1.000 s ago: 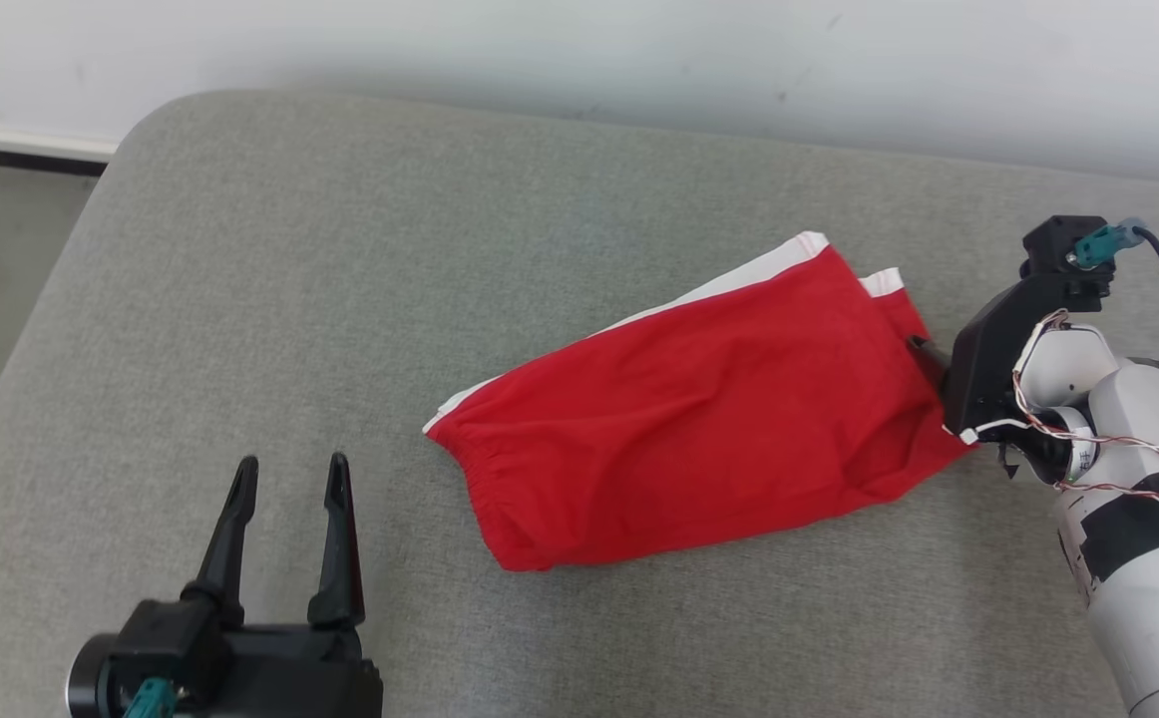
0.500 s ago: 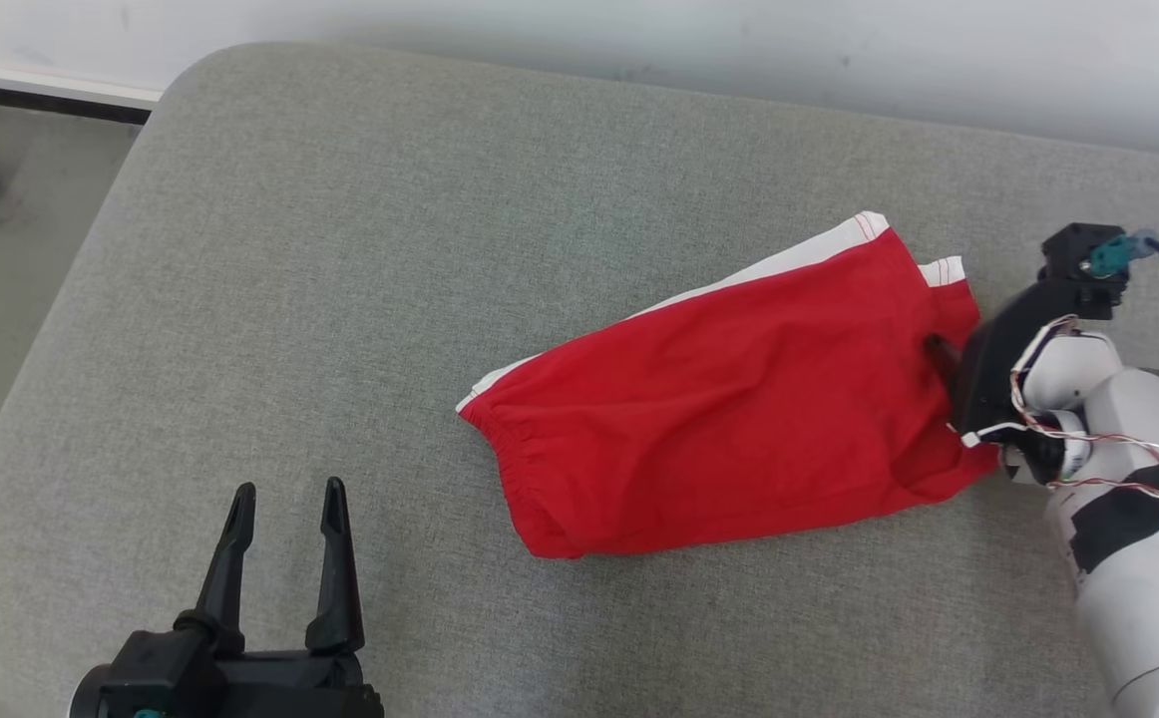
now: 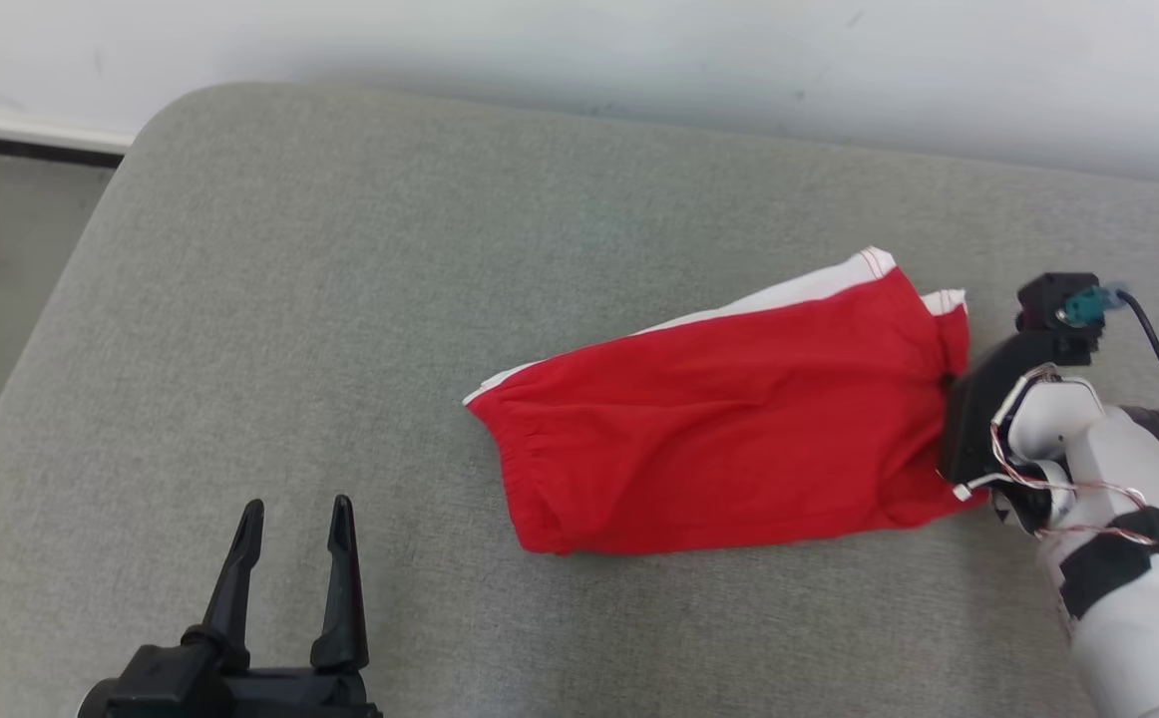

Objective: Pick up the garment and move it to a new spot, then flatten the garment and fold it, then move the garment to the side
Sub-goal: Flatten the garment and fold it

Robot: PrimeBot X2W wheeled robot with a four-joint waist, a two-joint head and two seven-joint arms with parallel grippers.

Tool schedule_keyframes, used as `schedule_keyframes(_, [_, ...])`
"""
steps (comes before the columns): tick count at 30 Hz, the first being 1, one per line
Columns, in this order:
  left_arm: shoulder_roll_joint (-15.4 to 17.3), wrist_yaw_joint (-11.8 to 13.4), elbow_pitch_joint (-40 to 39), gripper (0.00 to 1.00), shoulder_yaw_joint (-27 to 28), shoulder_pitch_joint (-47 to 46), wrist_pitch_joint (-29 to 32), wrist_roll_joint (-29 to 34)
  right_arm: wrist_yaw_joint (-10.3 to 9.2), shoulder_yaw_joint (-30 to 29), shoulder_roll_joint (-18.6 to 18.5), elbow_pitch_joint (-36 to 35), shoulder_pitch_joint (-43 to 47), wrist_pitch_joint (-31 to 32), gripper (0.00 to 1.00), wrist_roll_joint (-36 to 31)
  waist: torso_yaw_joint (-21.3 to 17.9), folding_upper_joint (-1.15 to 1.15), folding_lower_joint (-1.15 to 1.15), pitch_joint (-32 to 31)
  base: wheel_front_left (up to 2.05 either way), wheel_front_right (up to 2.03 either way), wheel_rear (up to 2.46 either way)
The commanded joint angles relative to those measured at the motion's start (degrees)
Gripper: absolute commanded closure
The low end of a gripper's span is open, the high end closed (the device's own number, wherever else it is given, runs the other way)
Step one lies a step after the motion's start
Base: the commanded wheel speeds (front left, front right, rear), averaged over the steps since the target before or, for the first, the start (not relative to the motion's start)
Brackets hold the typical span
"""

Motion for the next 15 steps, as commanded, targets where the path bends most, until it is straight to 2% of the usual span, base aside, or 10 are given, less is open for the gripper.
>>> schedule_keyframes(1, [0.0, -0.2, 0.2, 0.00, 0.2, 1.0, -0.1, 0.7, -0.19, -0.3, -1.2, -0.9, 1.9, -0.9, 1.00, 0.5, -1.7, 0.00, 0.00, -1.9, 0.00, 0.00, 0.00])
schedule_keyframes(8, [0.0, -0.8, 0.8, 0.00, 0.4, 2.6, -0.1, 0.8, -0.17, -1.7, -4.1, -6.1, 6.4, -1.3, 1.00, 0.6, -3.9, 0.00, 0.00, -5.3, 0.00, 0.00, 0.00])
schedule_keyframes(15, [0.0, -1.1, 1.0, 0.00, 0.0, 4.2, -0.1, 1.2, -0.17, -4.0, -6.1, -14.2, 11.6, 1.7, 1.00, -0.9, -5.5, 0.00, 0.00, -7.5, 0.00, 0.00, 0.00])
